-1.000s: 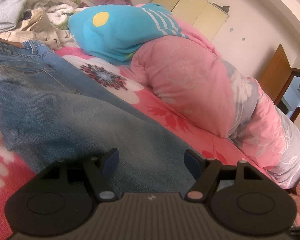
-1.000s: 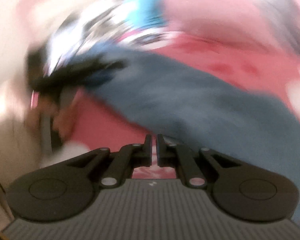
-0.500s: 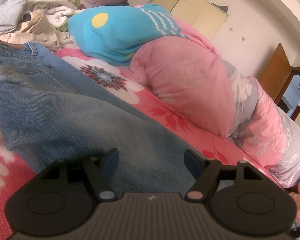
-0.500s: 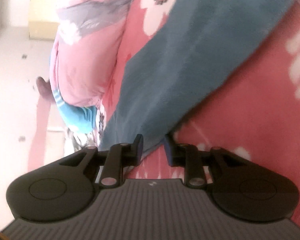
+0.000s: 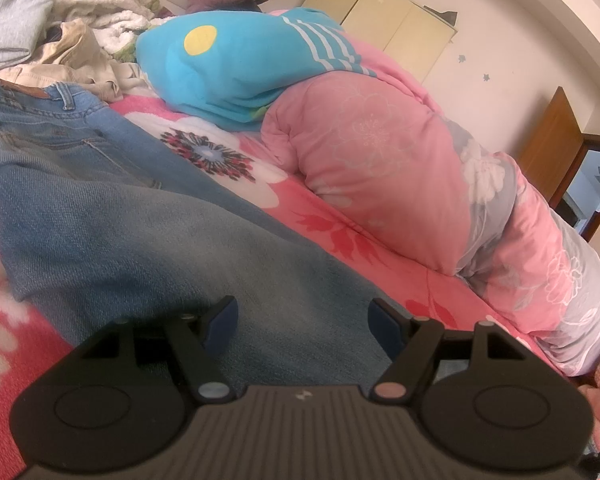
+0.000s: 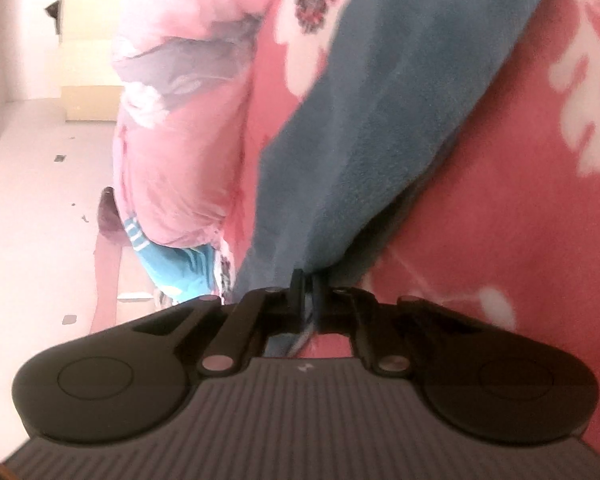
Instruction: Fold clothes
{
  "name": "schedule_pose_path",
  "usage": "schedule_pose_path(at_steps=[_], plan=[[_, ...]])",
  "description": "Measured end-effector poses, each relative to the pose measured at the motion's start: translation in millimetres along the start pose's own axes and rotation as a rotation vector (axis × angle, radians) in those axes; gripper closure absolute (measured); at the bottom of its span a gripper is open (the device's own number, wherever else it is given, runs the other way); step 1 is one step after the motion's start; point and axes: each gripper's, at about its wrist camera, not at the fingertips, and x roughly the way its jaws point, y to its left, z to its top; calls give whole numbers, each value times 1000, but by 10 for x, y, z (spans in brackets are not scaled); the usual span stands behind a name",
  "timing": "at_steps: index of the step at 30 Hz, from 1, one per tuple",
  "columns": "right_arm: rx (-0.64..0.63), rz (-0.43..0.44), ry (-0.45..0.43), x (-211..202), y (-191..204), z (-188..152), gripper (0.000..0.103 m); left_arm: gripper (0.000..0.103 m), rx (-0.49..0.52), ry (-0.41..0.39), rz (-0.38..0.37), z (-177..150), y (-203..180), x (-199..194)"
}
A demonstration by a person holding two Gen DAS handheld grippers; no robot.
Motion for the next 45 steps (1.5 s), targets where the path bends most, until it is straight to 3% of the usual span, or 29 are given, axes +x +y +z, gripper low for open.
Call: schedule_pose_path(at_steps=[5,11,16,21,26,29,31,34,37,38,40,41,42,45], plan=[[-146,-110,-23,14,129,-15,102,30,-2,0,-2,-2,2,-3],[-251,-211,17,15,245,-54,96,30,-2,1,0,-1,0,1],[-619,-189,41,9,716,-355,96,30,2,1,4,2,-5,3],[-977,-196,11,340,1089,-638,96,30,-6,-1,-4,3,18,-3],[-1226,-365,113,808,926,-748,95,30,11,-33,8,3,-26,-56],[-1328,-382,112,775,1034,-811,94,29,64,-104,-16,14,-146,-180],[-1358,-349,71,674,1183,-825,94,27,118,-126,-68,1,-271,-244],[-1398,-287,38,698,1410,-799,94,27,228,-56,-148,-104,-489,-184],[-1425,-243,58,944,1474,-832,94,27,328,61,-66,-261,-606,10],[-1411,-228,88,1061,1433,-828,95,30,323,111,-31,-274,-589,98],[-1371,-262,150,1295,1278,-785,95,31,270,133,-44,-248,-502,142],[-1359,-294,152,1357,1193,-749,96,31,246,130,-58,-234,-462,141],[-1321,-269,138,1336,1128,-665,96,31,225,129,-70,-222,-427,142],[-1198,-293,73,1187,1124,-371,96,31,240,132,-61,-234,-438,159]])
